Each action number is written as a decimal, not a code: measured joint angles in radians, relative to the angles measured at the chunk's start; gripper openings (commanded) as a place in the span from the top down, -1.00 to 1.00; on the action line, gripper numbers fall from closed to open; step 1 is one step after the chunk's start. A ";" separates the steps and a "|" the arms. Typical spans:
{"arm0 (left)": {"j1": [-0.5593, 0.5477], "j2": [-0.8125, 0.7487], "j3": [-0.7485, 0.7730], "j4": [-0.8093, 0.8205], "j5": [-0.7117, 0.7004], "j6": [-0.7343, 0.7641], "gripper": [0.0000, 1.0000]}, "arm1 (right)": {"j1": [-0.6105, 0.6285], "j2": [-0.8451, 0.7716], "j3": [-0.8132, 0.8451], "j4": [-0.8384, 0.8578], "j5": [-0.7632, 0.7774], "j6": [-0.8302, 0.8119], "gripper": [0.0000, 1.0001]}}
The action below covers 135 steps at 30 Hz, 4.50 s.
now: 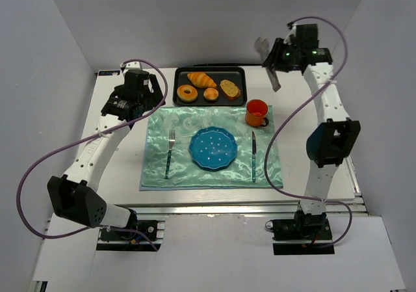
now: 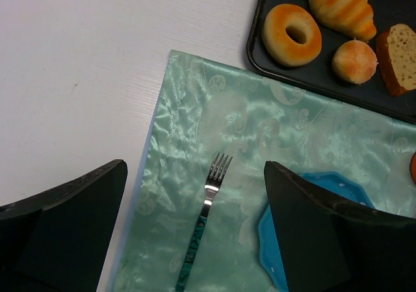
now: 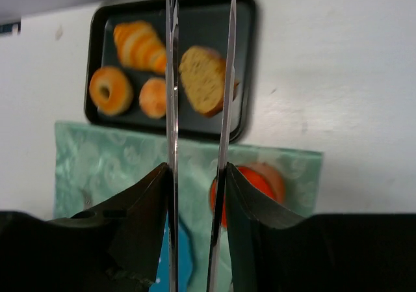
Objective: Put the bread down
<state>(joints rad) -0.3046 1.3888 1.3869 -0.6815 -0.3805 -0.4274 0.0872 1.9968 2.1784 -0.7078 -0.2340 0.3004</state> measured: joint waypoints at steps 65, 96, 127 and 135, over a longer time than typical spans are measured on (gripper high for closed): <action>0.001 -0.092 -0.038 -0.111 -0.047 0.014 -0.96 | 0.372 0.286 0.004 -0.095 0.043 -0.035 0.46; 0.001 -0.241 -0.162 -0.074 0.059 0.008 -0.96 | 0.574 -0.436 -0.949 -0.056 -0.084 0.062 -0.16; 0.001 -0.180 -0.160 -0.077 0.048 0.021 -0.96 | 0.509 0.074 -0.131 -0.100 0.099 0.006 -0.20; 0.001 -0.127 -0.134 -0.082 0.037 0.039 -0.96 | 0.411 0.282 0.032 -0.022 0.003 0.002 -0.16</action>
<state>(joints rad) -0.3038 1.2613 1.2533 -0.7635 -0.3435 -0.3885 0.4984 2.2791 2.2108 -0.7296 -0.2310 0.3019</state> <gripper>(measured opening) 0.983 0.591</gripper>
